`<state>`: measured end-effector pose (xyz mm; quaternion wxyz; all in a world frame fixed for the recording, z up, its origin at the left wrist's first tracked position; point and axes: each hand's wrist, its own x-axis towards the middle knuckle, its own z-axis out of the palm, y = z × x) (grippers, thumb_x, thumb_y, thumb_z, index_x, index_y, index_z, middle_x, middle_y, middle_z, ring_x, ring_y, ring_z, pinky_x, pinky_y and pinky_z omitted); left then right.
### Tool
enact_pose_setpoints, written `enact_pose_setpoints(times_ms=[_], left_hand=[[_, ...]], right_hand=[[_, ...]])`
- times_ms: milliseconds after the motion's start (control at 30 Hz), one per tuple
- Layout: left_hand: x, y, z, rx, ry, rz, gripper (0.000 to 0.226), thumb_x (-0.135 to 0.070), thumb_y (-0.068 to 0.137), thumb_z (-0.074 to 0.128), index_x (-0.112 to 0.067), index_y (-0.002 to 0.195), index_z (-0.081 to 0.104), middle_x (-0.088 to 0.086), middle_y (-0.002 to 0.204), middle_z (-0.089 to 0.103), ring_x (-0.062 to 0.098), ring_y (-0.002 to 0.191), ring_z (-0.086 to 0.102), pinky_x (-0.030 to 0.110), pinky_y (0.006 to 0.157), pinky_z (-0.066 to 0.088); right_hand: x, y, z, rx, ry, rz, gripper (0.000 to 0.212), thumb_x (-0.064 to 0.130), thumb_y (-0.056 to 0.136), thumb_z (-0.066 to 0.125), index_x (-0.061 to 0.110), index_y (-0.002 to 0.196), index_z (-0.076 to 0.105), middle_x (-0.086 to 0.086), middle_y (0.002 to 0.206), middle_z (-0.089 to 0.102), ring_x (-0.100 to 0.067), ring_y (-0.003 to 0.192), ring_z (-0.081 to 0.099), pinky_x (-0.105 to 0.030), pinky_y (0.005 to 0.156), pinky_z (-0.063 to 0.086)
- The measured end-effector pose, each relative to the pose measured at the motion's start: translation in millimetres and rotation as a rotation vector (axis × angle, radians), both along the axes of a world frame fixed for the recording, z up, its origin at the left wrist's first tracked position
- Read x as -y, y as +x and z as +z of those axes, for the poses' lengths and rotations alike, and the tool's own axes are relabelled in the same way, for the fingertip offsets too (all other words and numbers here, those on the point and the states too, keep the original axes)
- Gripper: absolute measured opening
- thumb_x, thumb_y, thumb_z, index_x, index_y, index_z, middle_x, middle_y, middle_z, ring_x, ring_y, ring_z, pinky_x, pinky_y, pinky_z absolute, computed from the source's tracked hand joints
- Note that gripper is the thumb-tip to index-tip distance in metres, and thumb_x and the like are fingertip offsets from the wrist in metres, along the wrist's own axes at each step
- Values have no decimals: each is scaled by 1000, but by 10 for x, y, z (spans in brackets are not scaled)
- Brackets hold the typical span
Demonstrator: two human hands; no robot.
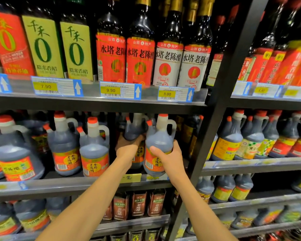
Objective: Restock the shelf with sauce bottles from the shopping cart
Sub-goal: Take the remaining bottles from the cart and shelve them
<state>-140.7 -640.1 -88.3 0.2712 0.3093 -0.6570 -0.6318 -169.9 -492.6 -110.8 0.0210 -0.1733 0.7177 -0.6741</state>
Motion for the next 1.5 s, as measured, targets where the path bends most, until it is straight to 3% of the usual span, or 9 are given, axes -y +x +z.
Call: enact_pose_setpoints(times_ms=[267, 467, 567, 733, 867, 967, 1100, 1267, 1500], left_hand=[[29, 45, -191, -36, -62, 95, 89, -51, 72, 86, -17, 145, 47, 7, 136, 64, 31, 126, 60, 43, 99, 52], [27, 39, -265, -29, -66, 113, 118, -58, 70, 87, -7, 158, 27, 13, 149, 53, 34, 137, 50, 40, 107, 45], [27, 31, -308, -22, -90, 113, 117, -55, 74, 85, -5, 159, 23, 16, 151, 50, 35, 139, 47, 35, 104, 42], [5, 75, -337, 23, -176, 121, 108, -57, 78, 81, -4, 156, 28, 19, 151, 49, 37, 138, 48, 39, 104, 44], [-12, 152, -329, 89, -258, 98, 100, -57, 81, 78, -2, 152, 33, 21, 146, 53, 40, 133, 52, 42, 101, 47], [-15, 238, -328, 110, -305, 75, 92, -52, 82, 79, -1, 147, 38, 21, 141, 57, 40, 128, 55, 44, 98, 49], [-98, 452, -317, 142, -394, 26, 82, -43, 87, 78, -2, 148, 40, 15, 141, 57, 35, 130, 54, 36, 96, 45], [-238, 818, -367, 223, -511, -69, 84, -51, 89, 71, -11, 154, 37, 8, 148, 54, 29, 137, 51, 47, 111, 45], [-207, 1301, -506, 561, -942, -377, 78, -48, 99, 60, -11, 159, 28, 11, 166, 28, 28, 154, 22, 43, 124, 24]], right_hand=[[39, -121, 4, 65, -24, 26, 65, 37, 74, 89, 32, 126, 51, 6, 123, 66, -13, 109, 66, -35, 90, 57], [27, -118, -140, 101, 68, 7, 97, 65, 50, 87, 32, 133, 50, 8, 131, 64, -16, 118, 64, -47, 103, 54], [-21, -134, -181, 113, 111, 20, 110, 71, 50, 86, 31, 143, 46, 8, 137, 61, -17, 123, 61, -49, 106, 51], [-78, -118, -146, 141, 128, 103, 82, 50, 73, 87, 29, 141, 46, 4, 139, 60, -17, 122, 61, -46, 105, 52], [-96, -79, -146, 117, 156, 100, 103, 60, 68, 85, 26, 152, 36, 4, 146, 54, -20, 129, 57, -48, 107, 51], [-161, -30, -179, 74, 165, 105, 92, 50, 75, 85, 27, 150, 37, 2, 143, 56, -19, 125, 59, -47, 106, 52], [-280, 77, -264, -12, 228, 123, 103, 72, 68, 78, 33, 153, 34, 6, 148, 51, -17, 134, 53, -47, 110, 47], [-394, 289, -277, -66, 322, 157, 82, 61, 80, 76, 38, 149, 38, 10, 141, 55, -13, 132, 53, -44, 109, 47], [-628, 513, -240, -187, 786, 314, 88, 50, 98, 61, 14, 163, 15, -3, 170, 17, -24, 157, 13, -40, 125, 19]])
